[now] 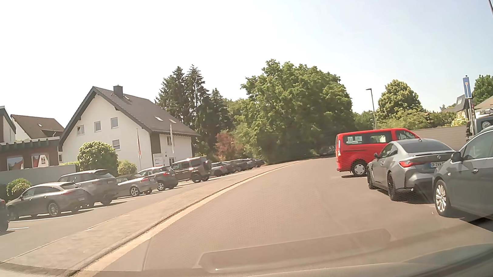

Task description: Follow the waypoints while adhering to traffic rules and regulations

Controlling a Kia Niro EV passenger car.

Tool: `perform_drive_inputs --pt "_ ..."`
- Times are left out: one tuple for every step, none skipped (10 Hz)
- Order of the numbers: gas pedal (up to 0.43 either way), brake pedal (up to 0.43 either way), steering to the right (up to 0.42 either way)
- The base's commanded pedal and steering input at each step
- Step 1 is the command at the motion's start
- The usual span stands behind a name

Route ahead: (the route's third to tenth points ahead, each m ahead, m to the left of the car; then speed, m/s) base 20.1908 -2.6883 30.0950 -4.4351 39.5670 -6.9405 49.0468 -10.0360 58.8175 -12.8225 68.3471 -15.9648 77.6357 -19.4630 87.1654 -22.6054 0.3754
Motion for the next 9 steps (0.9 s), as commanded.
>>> perform_drive_inputs --pt "0.000 0.287 0.020" --pt "0.000 0.293 0.020" --pt "0.000 0.287 0.019" --pt "0.000 0.280 0.020" --pt "0.000 0.280 0.019" --pt "0.000 0.280 0.019" --pt "0.000 0.280 0.019" --pt "0.000 0.280 0.019" --pt "0.000 0.280 0.019"
